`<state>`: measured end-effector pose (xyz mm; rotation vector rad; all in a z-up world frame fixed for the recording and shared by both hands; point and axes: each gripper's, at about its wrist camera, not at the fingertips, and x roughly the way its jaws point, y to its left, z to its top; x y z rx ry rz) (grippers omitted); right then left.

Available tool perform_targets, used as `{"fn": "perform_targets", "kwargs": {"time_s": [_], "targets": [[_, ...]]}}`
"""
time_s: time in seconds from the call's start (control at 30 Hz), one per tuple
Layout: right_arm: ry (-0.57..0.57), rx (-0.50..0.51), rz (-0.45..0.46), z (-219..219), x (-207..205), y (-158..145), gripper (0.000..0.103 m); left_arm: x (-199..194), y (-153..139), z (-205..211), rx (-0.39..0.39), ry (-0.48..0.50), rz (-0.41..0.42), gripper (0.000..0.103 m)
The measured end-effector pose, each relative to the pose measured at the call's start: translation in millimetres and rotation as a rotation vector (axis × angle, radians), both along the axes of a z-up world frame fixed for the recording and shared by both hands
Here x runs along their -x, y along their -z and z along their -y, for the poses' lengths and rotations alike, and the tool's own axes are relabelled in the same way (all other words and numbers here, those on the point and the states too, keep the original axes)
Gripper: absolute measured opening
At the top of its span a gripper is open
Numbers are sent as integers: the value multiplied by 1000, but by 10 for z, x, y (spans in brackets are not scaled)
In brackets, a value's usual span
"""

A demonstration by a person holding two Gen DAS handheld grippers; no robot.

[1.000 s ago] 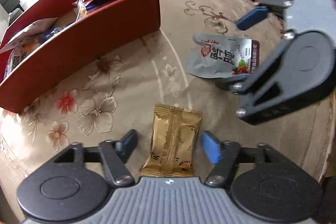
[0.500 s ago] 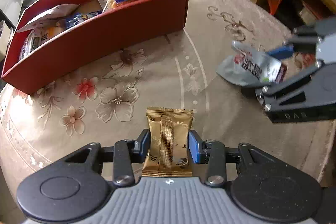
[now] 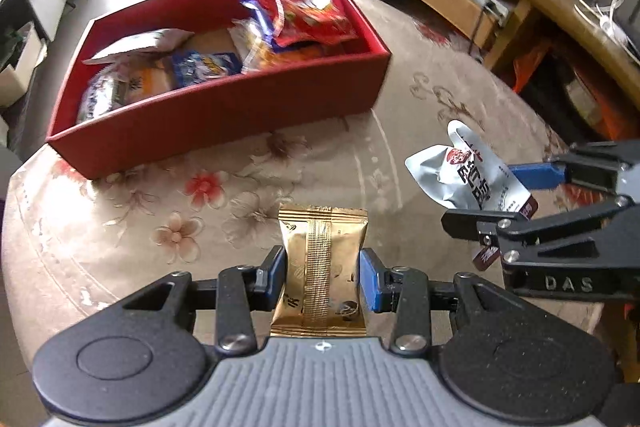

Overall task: Organize snacks
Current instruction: 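Lift and carry the gold cake and silver pouch over the red box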

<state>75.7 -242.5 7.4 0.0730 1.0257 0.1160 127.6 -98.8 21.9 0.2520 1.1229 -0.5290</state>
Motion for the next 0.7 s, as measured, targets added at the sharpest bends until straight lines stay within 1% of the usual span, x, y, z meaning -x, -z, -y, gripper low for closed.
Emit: {"fn": "perform_targets", "kwargs": {"time_s": [0.1,0.47,0.7], "targets": [[4,-20,32,-86,-40,-87,66,-53,-57,-68,13,-30,13,37],[26,-59,127,-241,-175,-302,66,-188,-235,-190,32,-97,78,37],[43,-89,172,-256,-305,-390,66,-365,-351,-224,56,-135,110,37]]}}
